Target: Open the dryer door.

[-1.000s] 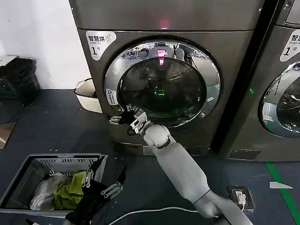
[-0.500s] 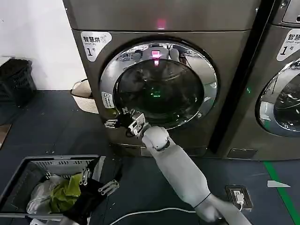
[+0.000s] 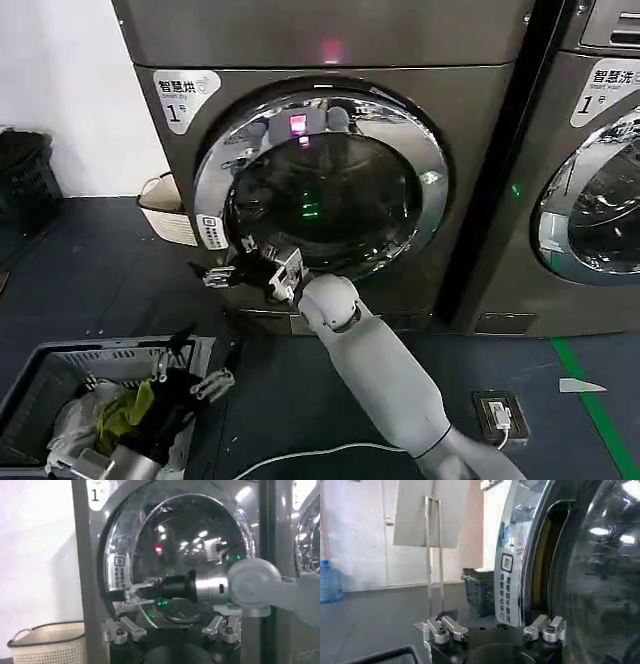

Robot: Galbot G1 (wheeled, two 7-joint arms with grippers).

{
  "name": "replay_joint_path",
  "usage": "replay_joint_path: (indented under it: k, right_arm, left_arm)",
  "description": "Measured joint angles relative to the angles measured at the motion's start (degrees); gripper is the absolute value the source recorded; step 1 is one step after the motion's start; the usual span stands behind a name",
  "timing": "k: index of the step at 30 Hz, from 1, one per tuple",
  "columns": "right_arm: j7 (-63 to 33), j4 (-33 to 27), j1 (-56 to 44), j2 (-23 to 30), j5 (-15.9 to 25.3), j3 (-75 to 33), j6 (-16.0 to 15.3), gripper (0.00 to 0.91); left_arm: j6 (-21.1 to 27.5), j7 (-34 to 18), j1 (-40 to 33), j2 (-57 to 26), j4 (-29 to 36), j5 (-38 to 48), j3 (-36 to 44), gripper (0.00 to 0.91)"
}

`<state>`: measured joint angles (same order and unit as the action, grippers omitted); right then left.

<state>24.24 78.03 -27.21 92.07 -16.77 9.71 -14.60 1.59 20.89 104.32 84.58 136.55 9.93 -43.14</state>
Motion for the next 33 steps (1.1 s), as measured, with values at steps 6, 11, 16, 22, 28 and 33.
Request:
replay_joint_path:
  k: [6, 11, 16, 22, 28, 33]
  right_arm:
    - [3.96, 2.85, -0.94, -1.66, -1.83, -0.38, -0.42, 0.907]
    - [8.3, 4.67, -1.36, -4.23, -3.5, -0.74, -0.76, 0.907]
    - [11.74, 6.28, -1.95, -6.21, -4.54, -1.05, -0.91, 0.907]
    - [15.78, 7.53, -2.8, -8.21, -5.08, -1.96, -0.69, 0.907]
    - [20.13, 8.44, -3.59, -10.13, -5.43, -2.68, 0.06, 0.907]
    - [23.84, 8.35, -4.43, -11.61, -5.78, -3.81, 0.82, 0.907]
  left_arm:
    - [1.45, -0.33, -1.47, -0.71, -0.53, 2.43, -2.29, 0.907]
    - [2.62, -0.26, -2.76, -1.54, -0.89, 4.61, -5.06, 0.907]
    - [3.84, -0.55, -3.87, -1.96, -1.11, 6.82, -8.23, 0.907]
    - [5.41, -0.86, -5.22, -2.76, -1.71, 9.14, -12.03, 0.907]
    - [6.97, -0.96, -7.0, -3.88, -2.74, 11.81, -15.78, 0.907]
    - [7.86, -0.98, -8.85, -5.0, -3.89, 13.86, -17.92, 0.907]
